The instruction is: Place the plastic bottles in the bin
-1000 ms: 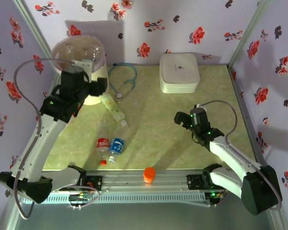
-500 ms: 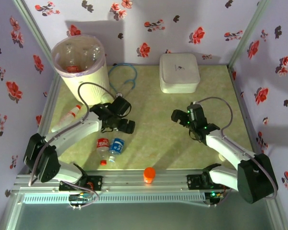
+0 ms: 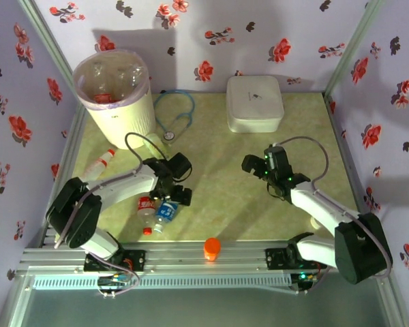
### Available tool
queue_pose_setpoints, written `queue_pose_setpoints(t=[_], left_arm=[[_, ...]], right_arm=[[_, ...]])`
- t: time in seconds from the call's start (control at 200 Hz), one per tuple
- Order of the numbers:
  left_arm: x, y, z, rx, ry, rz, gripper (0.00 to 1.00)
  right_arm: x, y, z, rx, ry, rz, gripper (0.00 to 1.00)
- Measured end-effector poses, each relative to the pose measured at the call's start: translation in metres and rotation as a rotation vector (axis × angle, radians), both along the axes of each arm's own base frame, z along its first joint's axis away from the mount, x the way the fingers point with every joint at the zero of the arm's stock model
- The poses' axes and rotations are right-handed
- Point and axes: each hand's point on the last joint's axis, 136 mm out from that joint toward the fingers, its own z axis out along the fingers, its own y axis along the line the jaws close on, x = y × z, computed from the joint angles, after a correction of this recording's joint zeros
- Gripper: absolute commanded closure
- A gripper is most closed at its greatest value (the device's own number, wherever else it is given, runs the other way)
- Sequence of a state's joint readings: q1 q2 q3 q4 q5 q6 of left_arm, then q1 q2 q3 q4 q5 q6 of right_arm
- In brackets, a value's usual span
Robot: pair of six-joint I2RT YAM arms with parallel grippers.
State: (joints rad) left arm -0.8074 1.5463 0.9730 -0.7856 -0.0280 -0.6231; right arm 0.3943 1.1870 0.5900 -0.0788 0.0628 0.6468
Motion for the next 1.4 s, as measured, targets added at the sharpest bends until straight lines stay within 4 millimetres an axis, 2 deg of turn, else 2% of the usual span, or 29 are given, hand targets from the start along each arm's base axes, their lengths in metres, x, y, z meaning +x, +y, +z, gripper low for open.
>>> queue_pose_setpoints(t=[0.225, 0.38, 0.51, 0.605, 0.715, 0.825, 0.975, 1.075, 1.16, 1.225, 1.3, 1.4], left_arm=[[0.000, -0.002, -0.009, 0.008, 0.019, 0.005, 0.29], [0.002, -0.004, -0.006, 0.002, 0.012, -0.003, 0.36], [0.008, -0.011, 0.005, -0.011, -0.004, -0.020, 0.41], [0.019, -0.022, 0.025, -0.038, -0.037, -0.051, 0.42], [0.044, -0.038, 0.066, -0.104, -0.116, -0.092, 0.43], [0.093, -0.039, 0.136, -0.210, -0.281, -0.082, 0.47], [0.172, -0.001, 0.255, -0.318, -0.636, -0.012, 0.47], [0.211, 0.033, 0.316, -0.335, -0.857, 0.022, 0.44], [0.236, 0.061, 0.350, -0.331, -1.003, 0.048, 0.45], [0.255, 0.078, 0.368, -0.342, -1.095, 0.064, 0.45], [0.278, 0.094, 0.382, -0.359, -1.178, 0.078, 0.46], [0.306, 0.115, 0.388, -0.386, -1.240, 0.108, 0.49]], right_arm=[[-0.001, 0.002, -0.004, 0.002, 0.016, 0.008, 0.02], [-0.001, 0.002, -0.004, 0.002, 0.015, 0.008, 0.02], [-0.001, 0.002, -0.004, 0.002, 0.015, 0.008, 0.02], [-0.001, 0.002, -0.004, 0.002, 0.014, 0.007, 0.02], [-0.001, 0.002, -0.003, 0.003, 0.012, 0.008, 0.02], [-0.001, 0.002, -0.003, 0.003, 0.012, 0.007, 0.02], [-0.001, 0.002, -0.003, 0.004, 0.011, 0.008, 0.02], [-0.001, 0.002, 0.000, 0.007, 0.003, 0.008, 0.02], [-0.002, 0.001, 0.006, 0.012, -0.011, 0.008, 0.02], [-0.002, 0.001, 0.011, 0.018, -0.025, 0.008, 0.02], [-0.002, 0.001, 0.015, 0.023, -0.036, 0.007, 0.02], [-0.004, 0.001, 0.013, 0.021, -0.031, 0.007, 0.02]])
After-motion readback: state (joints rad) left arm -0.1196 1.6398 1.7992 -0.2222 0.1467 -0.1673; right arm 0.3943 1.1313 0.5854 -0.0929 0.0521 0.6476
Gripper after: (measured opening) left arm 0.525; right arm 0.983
